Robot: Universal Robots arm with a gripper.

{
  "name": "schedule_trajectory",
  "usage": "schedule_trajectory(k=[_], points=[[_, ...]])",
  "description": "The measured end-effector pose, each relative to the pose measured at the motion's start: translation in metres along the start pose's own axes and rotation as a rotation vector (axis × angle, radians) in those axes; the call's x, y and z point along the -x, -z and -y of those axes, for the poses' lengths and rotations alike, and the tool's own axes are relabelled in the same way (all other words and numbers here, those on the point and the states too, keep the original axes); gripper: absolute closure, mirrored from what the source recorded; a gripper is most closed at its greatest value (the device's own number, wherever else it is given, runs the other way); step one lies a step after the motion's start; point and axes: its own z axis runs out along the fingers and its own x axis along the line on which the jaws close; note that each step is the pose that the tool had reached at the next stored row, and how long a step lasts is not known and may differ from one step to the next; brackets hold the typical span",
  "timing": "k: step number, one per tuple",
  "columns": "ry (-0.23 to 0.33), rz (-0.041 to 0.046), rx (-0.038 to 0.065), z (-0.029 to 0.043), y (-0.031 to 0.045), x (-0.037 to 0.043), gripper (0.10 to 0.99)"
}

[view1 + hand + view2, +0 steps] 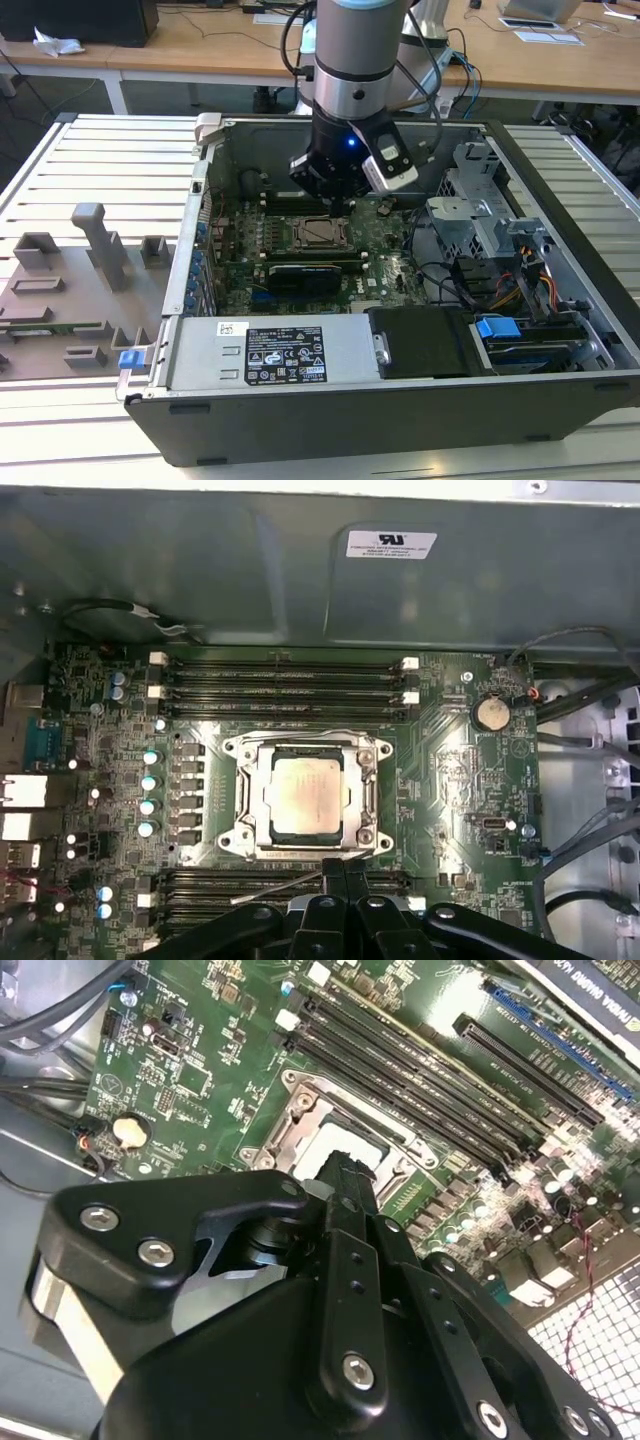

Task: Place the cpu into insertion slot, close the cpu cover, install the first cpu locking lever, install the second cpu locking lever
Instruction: 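Install the second cpu locking lever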

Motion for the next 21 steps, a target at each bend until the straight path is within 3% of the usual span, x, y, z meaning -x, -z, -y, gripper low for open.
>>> schedule_trajectory(k=[21], points=[[0.000, 0.0000, 0.000, 0.0074, -0.0032, -0.0065, 0.980]])
